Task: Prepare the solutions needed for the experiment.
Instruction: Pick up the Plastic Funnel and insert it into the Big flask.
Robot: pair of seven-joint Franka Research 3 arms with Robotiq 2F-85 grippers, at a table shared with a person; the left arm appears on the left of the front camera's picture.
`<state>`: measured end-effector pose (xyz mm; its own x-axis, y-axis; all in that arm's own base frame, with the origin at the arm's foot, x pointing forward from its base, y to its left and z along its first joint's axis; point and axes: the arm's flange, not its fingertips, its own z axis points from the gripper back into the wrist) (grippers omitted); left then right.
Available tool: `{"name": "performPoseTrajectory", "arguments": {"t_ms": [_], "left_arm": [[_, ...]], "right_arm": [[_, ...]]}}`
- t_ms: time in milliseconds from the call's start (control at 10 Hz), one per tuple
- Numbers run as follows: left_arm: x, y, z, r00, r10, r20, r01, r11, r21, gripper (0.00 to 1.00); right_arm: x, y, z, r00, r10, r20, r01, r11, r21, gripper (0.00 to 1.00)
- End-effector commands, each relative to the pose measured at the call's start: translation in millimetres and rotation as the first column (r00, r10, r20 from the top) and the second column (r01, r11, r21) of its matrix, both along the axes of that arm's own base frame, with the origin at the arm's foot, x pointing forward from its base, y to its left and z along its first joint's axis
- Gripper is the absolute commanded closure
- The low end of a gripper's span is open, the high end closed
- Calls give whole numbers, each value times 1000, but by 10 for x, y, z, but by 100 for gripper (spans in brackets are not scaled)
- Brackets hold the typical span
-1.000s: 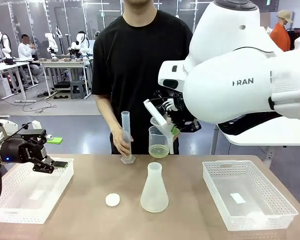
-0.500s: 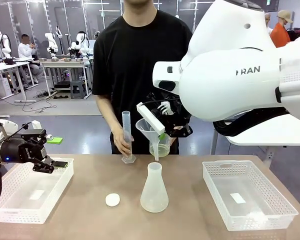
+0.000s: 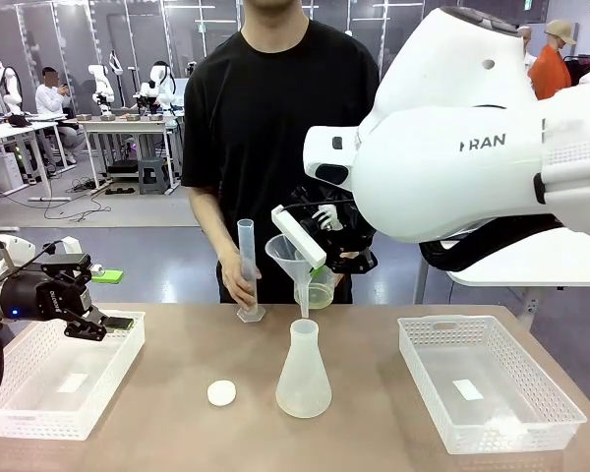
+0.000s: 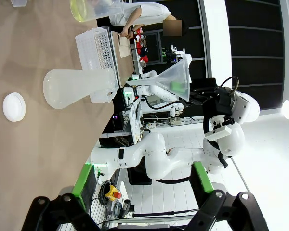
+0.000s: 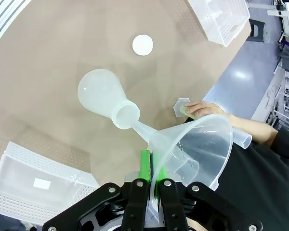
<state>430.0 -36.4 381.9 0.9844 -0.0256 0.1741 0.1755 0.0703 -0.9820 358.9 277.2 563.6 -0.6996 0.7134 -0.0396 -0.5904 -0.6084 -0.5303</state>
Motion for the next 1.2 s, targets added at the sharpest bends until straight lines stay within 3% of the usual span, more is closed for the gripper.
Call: {"name": "performPoseTrajectory", "arguments": {"t_ms": [0,400,1100], "left_arm": [[6,-13,19,1000,6,11,-6,1000,-12,0],[6,-13,19,1000,6,11,-6,1000,-12,0],[6,-13,19,1000,6,11,-6,1000,-12,0]], "right_arm": [[81,-42,-147,999,35,-7,-35,999,38,96],[174,-15,-294,999,50,22,-51,997,49,96],[279,-53,-487,999,44,5,-44,998,39,96]]}}
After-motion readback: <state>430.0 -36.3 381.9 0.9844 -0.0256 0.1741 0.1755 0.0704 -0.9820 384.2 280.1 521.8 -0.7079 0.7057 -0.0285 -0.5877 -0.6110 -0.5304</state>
